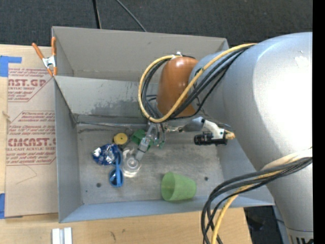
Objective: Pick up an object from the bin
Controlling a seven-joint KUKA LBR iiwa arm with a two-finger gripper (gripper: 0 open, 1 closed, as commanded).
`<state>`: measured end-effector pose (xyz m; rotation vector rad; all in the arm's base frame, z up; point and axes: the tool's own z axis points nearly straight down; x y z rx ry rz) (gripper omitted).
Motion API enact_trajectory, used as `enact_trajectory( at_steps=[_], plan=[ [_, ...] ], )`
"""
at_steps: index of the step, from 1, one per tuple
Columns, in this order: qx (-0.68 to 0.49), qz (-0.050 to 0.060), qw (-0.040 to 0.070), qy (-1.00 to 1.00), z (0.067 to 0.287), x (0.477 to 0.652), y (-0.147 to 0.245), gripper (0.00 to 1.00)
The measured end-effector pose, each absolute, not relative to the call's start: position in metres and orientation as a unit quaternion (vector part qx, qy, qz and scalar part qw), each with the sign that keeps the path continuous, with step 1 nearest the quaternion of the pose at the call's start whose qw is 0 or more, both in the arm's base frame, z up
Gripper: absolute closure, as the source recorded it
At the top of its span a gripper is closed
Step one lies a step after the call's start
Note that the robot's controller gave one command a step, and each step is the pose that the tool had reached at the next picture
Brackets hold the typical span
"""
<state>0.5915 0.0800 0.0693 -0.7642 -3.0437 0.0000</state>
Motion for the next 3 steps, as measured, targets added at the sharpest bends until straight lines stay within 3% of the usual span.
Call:
enact_trajectory(
  at_steps=[1,2,3],
  plan=[
    [-0.243,0.0,0.001,-0.97,0.07,0.592,0.08,0.0],
    [-0.243,-0.001,-0.002,-0.97,0.07,0.593,0.081,1.0],
    [-0.242,-0.002,-0.004,-0.97,0.17,0.595,0.082,1.0]
  ],
)
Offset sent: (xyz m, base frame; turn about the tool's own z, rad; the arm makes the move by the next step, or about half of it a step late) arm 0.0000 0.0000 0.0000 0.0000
